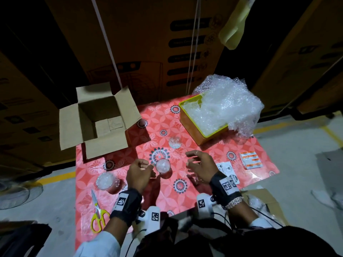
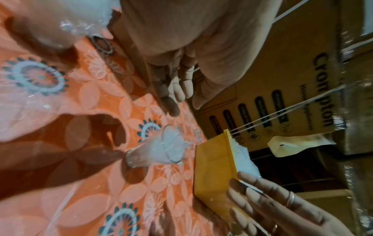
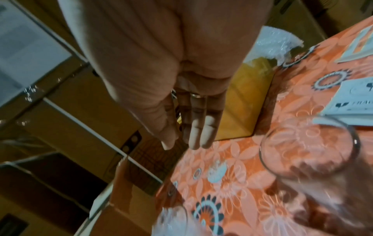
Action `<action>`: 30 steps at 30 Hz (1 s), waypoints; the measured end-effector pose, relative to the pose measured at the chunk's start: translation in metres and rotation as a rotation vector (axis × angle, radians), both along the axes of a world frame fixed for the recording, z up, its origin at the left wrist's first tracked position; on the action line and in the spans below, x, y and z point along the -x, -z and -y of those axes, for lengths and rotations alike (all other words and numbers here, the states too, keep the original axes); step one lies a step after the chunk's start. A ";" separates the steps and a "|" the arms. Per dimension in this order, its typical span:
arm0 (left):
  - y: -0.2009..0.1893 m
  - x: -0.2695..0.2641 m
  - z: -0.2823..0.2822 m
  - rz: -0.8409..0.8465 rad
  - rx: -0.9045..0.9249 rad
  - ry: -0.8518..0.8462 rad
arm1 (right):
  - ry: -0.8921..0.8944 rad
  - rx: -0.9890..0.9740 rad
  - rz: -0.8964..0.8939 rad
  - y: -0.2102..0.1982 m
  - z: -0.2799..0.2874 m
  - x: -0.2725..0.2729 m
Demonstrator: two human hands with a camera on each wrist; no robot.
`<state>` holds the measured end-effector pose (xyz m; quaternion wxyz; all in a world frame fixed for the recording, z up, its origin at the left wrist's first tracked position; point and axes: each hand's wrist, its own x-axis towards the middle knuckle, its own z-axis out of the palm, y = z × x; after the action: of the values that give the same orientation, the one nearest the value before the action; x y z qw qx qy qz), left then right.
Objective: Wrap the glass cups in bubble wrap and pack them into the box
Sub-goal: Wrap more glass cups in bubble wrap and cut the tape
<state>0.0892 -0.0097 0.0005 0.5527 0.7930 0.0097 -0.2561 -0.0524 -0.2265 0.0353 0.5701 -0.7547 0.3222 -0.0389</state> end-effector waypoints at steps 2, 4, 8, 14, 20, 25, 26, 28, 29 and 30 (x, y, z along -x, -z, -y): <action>-0.028 0.005 0.012 0.112 0.009 0.070 | 0.021 0.025 0.063 -0.011 0.018 0.011; -0.057 0.012 0.032 0.182 0.112 0.179 | 0.054 -0.005 0.131 -0.022 0.037 0.019; -0.101 0.020 0.095 0.266 0.245 0.312 | 0.114 0.029 0.226 -0.046 0.083 0.023; -0.122 0.026 0.192 0.328 0.229 0.393 | 0.195 0.135 0.298 -0.071 0.179 0.023; -0.115 0.032 0.256 0.343 0.118 0.335 | 0.272 0.225 0.225 -0.064 0.298 0.009; -0.105 0.036 0.284 0.317 0.047 0.305 | 0.337 0.465 -0.054 -0.043 0.389 -0.017; -0.103 0.038 0.287 0.305 0.034 0.301 | 0.311 0.515 -0.156 -0.037 0.401 -0.021; -0.103 0.041 0.293 0.282 0.011 0.289 | 0.249 0.548 -0.282 -0.027 0.418 -0.029; -0.102 0.043 0.295 0.274 0.005 0.286 | 0.228 0.529 -0.300 -0.023 0.422 -0.032; -0.102 0.044 0.297 0.268 -0.003 0.284 | 0.214 0.514 -0.302 -0.020 0.424 -0.035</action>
<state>0.0452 -0.3072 0.1022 0.5064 0.8141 -0.1755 -0.2235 -0.0175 -0.6508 0.0548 0.2989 -0.8332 0.4605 -0.0663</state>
